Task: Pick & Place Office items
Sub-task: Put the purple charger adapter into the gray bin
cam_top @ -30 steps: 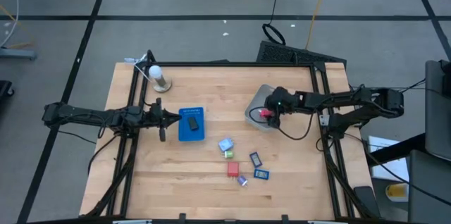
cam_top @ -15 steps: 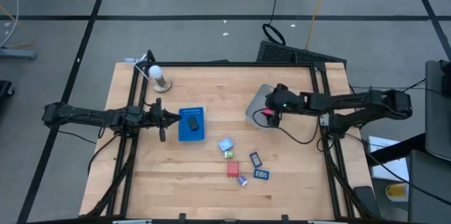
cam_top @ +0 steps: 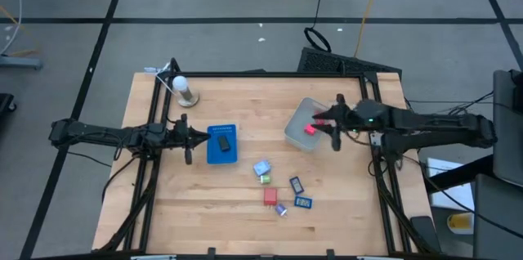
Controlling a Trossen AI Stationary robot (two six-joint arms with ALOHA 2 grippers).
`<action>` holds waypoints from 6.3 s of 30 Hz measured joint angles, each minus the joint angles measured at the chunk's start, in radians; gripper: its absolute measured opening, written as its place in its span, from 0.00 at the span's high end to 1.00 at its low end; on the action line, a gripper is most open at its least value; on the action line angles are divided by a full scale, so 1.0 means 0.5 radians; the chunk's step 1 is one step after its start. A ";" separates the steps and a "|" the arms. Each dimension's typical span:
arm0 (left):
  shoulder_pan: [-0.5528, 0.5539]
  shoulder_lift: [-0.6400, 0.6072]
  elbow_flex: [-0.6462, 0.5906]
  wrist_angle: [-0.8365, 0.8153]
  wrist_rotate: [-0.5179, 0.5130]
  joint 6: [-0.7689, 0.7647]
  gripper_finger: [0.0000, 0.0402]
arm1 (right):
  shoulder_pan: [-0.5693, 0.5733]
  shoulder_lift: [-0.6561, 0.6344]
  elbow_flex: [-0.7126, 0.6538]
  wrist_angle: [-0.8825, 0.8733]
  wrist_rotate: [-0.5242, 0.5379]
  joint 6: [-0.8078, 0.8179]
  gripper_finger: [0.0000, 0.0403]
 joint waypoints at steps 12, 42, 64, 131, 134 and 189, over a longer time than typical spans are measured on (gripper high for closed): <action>0.001 0.000 0.000 -0.027 0.017 -0.008 0.95 | 0.129 -0.417 -0.156 0.148 -0.088 0.015 0.94; 0.001 0.000 0.002 -0.042 0.017 -0.041 0.95 | 0.129 -1.440 -0.909 0.223 -0.095 0.124 1.00; 0.000 0.000 0.002 -0.047 0.014 -0.024 0.95 | 0.129 -1.449 -1.217 0.517 -0.087 0.116 0.99; 0.000 0.000 0.002 -0.056 -0.057 -0.050 0.95 | 0.801 0.935 0.051 0.470 -0.174 0.006 0.93; 0.000 0.000 0.002 -0.055 -0.057 -0.054 0.95 | 0.861 1.028 0.113 0.466 -0.056 0.066 0.92; 0.001 0.000 0.000 -0.060 0.006 0.003 0.95 | 1.202 2.213 1.632 -0.861 0.225 1.171 0.60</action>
